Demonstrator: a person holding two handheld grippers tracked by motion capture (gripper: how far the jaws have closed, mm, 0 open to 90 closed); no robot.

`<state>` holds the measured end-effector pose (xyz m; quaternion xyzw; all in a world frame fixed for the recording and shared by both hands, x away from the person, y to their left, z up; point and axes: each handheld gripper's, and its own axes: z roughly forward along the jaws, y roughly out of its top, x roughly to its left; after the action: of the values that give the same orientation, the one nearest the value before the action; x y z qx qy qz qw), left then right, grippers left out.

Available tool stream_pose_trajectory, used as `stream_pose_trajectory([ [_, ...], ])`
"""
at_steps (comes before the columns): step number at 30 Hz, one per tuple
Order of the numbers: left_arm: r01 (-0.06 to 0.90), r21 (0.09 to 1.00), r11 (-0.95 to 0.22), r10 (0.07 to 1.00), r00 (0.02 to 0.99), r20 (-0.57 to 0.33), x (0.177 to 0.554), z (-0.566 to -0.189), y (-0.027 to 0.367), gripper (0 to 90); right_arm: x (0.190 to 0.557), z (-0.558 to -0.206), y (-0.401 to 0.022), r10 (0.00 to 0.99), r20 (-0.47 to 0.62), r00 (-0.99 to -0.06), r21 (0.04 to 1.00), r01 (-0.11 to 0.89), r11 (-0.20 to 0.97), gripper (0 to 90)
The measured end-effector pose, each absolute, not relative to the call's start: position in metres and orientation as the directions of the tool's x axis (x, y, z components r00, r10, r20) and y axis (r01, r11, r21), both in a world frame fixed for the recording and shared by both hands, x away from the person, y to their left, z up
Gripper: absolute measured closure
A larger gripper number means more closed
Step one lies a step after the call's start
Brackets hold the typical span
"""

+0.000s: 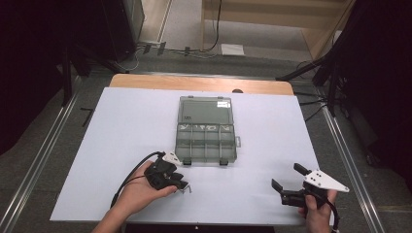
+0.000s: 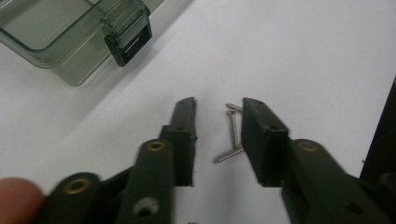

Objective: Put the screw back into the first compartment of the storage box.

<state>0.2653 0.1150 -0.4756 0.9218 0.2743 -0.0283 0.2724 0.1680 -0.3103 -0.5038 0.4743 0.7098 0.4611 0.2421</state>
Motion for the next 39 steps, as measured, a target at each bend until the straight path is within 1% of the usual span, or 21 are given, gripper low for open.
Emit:
stream_pose_trajectory([
  [2, 0.526, 0.484, -0.699, 0.484, 0.847, -0.221, 0.264, -0.477, 0.113, 67.5, 0.168, -0.504, -0.310, 0.897, 0.090, -0.433, 0.884, 0.450, 0.128, 0.1],
  [3, 0.518, 0.483, -0.706, 0.477, 0.852, -0.216, 0.264, -0.478, 0.112, 72.0, 0.168, -0.504, -0.310, 0.897, 0.090, -0.432, 0.884, 0.450, 0.128, 0.1],
  [5, 0.511, 0.472, -0.718, 0.472, 0.856, -0.209, 0.262, -0.480, 0.109, 72.3, 0.168, -0.504, -0.310, 0.898, 0.090, -0.432, 0.883, 0.451, 0.128, 0.2],
  [8, 0.531, 0.460, -0.712, 0.480, 0.846, -0.232, 0.260, -0.482, 0.106, 74.6, 0.168, -0.504, -0.310, 0.898, 0.088, -0.431, 0.884, 0.450, 0.129, 0.2],
  [13, 0.513, 0.445, -0.734, 0.484, 0.855, -0.187, 0.258, -0.483, 0.101, 79.4, 0.169, -0.505, -0.310, 0.898, 0.084, -0.433, 0.883, 0.450, 0.134, 0.2],
  [18, 0.508, 0.442, -0.739, 0.492, 0.856, -0.160, 0.256, -0.484, 0.098, 81.0, 0.169, -0.505, -0.310, 0.901, 0.087, -0.425, 0.882, 0.454, 0.129, 0.3],
  [19, 0.501, 0.440, -0.745, 0.495, 0.858, -0.139, 0.255, -0.484, 0.097, 81.2, 0.169, -0.505, -0.310, 0.901, 0.088, -0.425, 0.881, 0.455, 0.129, 0.3],
  [20, 0.501, 0.439, -0.746, 0.496, 0.857, -0.137, 0.255, -0.484, 0.097, 85.2, 0.169, -0.505, -0.311, 0.901, 0.089, -0.425, 0.881, 0.456, 0.128, 0.3],
  [24, 0.498, 0.440, -0.747, 0.499, 0.858, -0.124, 0.254, -0.484, 0.096, 87.4, 0.170, -0.506, -0.312, 0.901, 0.101, -0.422, 0.882, 0.457, 0.115, 0.5],
  [27, 0.491, 0.450, -0.746, 0.498, 0.860, -0.112, 0.252, -0.484, 0.097, 87.9, 0.171, -0.506, -0.312, 0.902, 0.096, -0.422, 0.884, 0.453, 0.117, 1.0],
  [32, 0.508, 0.461, -0.727, 0.501, 0.852, -0.149, 0.255, -0.485, 0.100, 88.1, 0.169, -0.505, -0.312, 0.900, 0.085, -0.428, 0.889, 0.441, 0.126, 0.9],
  [35, 0.499, 0.457, -0.736, 0.490, 0.859, -0.148, 0.258, -0.483, 0.100, 88.1, 0.169, -0.505, -0.314, 0.900, 0.092, -0.425, 0.890, 0.440, 0.117, 0.9],
  [39, 0.504, 0.480, -0.718, 0.496, 0.854, -0.157, 0.264, -0.473, 0.101, 88.1, 0.168, -0.505, -0.316, 0.902, 0.092, -0.422, 0.892, 0.437, 0.113, 0.9],
])
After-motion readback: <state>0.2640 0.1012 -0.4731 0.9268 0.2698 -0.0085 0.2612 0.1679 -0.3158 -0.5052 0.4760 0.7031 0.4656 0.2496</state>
